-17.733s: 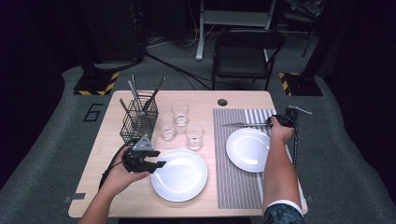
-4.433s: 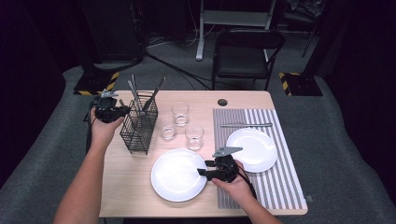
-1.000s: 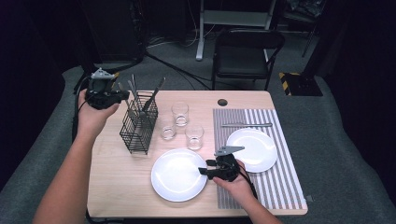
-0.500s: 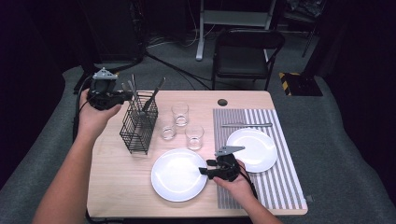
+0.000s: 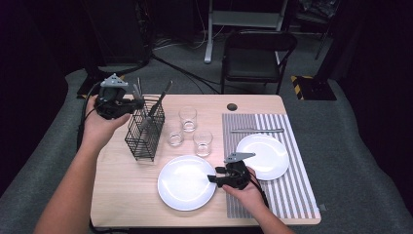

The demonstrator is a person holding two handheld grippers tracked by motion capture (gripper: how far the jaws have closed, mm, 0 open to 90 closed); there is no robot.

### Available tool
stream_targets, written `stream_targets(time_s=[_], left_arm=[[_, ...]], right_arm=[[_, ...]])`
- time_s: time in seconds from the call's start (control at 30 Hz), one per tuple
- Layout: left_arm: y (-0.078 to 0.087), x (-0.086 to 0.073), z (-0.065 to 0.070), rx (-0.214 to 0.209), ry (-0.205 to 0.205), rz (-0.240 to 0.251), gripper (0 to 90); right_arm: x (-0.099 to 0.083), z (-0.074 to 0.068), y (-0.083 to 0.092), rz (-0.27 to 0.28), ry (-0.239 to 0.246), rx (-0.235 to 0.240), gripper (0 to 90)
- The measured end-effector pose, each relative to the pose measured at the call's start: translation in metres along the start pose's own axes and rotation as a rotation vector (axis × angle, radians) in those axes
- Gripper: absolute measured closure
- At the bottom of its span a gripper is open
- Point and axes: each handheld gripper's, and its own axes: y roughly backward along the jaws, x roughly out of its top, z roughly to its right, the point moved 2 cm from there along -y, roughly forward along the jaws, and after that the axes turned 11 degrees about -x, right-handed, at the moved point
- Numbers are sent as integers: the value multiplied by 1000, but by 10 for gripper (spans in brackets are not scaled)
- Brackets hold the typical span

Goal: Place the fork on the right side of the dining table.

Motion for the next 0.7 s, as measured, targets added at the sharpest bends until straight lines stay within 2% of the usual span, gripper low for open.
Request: stream_targets(time_s=[0.3,0.7], left_arm=[[-1,-4,14,-36,-41,-10,865],[-4,-13,28,-92,-68,-10,865]], right_arm=[[0,1,0,3,7,-2,489],[0,2,1,6,8,-6,489]])
